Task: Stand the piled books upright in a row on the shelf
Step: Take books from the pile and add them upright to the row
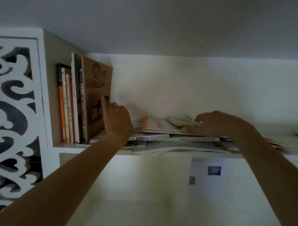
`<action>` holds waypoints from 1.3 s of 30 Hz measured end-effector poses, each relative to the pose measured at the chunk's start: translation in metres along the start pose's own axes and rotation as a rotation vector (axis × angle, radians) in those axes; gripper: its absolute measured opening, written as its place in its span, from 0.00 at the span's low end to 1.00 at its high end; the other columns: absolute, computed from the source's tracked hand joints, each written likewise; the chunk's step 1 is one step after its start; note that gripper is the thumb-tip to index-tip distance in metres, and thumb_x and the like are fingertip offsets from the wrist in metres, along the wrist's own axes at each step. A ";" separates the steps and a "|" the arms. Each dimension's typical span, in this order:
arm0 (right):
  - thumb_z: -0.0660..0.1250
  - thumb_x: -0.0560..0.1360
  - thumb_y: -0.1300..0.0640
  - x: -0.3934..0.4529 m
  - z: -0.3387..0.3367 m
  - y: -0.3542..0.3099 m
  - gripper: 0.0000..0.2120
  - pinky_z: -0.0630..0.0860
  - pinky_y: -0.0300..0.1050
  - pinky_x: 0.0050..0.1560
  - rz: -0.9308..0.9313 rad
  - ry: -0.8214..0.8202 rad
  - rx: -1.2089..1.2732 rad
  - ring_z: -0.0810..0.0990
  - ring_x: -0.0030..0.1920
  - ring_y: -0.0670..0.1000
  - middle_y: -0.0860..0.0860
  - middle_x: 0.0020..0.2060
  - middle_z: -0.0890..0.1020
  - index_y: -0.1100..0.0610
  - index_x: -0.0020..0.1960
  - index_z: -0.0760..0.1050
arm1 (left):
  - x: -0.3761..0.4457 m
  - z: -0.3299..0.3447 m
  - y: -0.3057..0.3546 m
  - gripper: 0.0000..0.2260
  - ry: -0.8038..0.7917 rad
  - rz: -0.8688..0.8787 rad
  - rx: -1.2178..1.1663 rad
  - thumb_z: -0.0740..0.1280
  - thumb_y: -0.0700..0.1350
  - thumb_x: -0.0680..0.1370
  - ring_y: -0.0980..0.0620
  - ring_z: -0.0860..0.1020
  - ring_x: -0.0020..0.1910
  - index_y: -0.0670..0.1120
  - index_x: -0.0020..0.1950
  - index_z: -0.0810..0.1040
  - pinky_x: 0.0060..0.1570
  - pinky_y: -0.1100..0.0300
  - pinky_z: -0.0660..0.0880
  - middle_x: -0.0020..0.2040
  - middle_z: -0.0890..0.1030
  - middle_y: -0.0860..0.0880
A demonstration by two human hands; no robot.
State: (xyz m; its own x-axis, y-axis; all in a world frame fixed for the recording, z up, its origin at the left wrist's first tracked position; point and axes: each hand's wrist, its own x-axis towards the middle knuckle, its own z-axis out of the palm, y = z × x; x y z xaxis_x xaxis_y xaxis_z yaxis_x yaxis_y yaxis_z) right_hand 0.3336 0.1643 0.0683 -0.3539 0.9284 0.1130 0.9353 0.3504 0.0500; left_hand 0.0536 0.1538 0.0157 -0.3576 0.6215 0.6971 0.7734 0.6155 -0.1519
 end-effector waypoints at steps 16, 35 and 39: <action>0.61 0.61 0.15 0.019 -0.002 0.077 0.49 0.69 0.53 0.70 -0.115 -0.072 0.081 0.75 0.65 0.48 0.45 0.71 0.74 0.41 0.74 0.70 | 0.012 0.020 -0.003 0.26 0.018 -0.172 -0.182 0.65 0.53 0.77 0.36 0.55 0.83 0.41 0.71 0.70 0.80 0.35 0.40 0.79 0.65 0.33; 0.74 0.76 0.47 0.009 0.015 0.050 0.18 0.79 0.44 0.61 -0.452 0.254 0.379 0.81 0.60 0.44 0.44 0.62 0.83 0.43 0.65 0.79 | 0.007 0.022 -0.006 0.27 -0.030 -0.162 -0.200 0.65 0.54 0.77 0.38 0.51 0.84 0.39 0.71 0.71 0.80 0.36 0.38 0.81 0.62 0.35; 0.68 0.81 0.48 0.018 0.029 0.059 0.11 0.81 0.47 0.47 -0.525 0.435 0.289 0.83 0.44 0.44 0.45 0.48 0.86 0.46 0.62 0.81 | 0.006 0.022 -0.007 0.29 -0.048 -0.167 -0.197 0.64 0.55 0.78 0.38 0.50 0.84 0.39 0.73 0.70 0.80 0.37 0.38 0.81 0.62 0.36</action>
State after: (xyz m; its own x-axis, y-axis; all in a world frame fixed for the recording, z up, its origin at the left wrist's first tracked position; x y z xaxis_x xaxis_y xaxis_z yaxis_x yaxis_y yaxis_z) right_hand 0.3824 0.2056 0.0447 -0.6700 0.5175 0.5323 0.5852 0.8094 -0.0503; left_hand 0.0348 0.1637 0.0056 -0.5098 0.5446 0.6660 0.7868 0.6082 0.1050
